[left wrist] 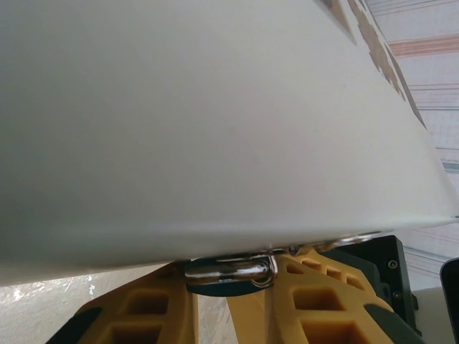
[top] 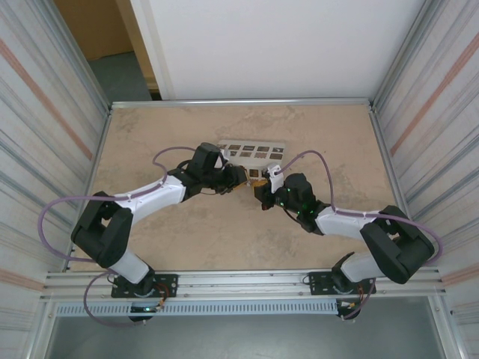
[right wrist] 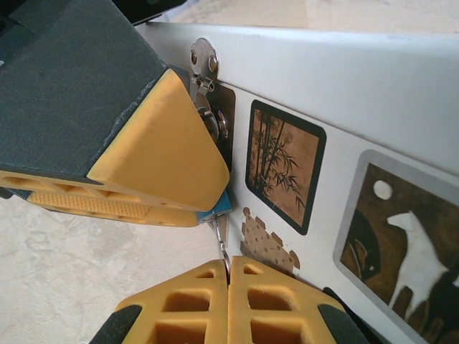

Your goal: Unlock the padlock with the key

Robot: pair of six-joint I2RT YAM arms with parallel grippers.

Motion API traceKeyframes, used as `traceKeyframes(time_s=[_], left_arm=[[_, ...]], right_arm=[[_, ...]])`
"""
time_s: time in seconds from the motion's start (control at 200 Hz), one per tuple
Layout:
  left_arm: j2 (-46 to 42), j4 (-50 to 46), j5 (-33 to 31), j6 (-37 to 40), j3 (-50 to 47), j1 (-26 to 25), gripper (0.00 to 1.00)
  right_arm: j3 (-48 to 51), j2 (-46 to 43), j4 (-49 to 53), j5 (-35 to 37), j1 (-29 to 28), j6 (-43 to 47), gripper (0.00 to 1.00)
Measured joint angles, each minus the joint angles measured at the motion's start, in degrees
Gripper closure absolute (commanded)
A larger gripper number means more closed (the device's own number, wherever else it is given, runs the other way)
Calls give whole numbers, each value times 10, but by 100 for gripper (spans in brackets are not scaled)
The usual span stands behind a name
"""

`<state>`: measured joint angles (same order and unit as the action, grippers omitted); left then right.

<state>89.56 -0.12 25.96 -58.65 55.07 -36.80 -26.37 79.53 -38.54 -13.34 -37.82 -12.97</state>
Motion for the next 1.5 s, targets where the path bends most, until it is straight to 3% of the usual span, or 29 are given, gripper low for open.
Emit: traceKeyframes(time_s=[0.336, 0.787, 1.228, 1.503], left_arm=[[-6, -11, 3, 1, 1, 0, 80], [-7, -16, 4, 1, 4, 1, 80], [-7, -16, 4, -3, 4, 3, 80], [-19, -11, 6, -8, 4, 9, 80]], right_arm=[[-9, 0, 14, -47, 16, 0, 100], [-19, 0, 30, -57, 18, 0, 100], [-21, 3, 27, -14, -1, 15, 100], [-43, 4, 40, -48, 15, 12, 100]])
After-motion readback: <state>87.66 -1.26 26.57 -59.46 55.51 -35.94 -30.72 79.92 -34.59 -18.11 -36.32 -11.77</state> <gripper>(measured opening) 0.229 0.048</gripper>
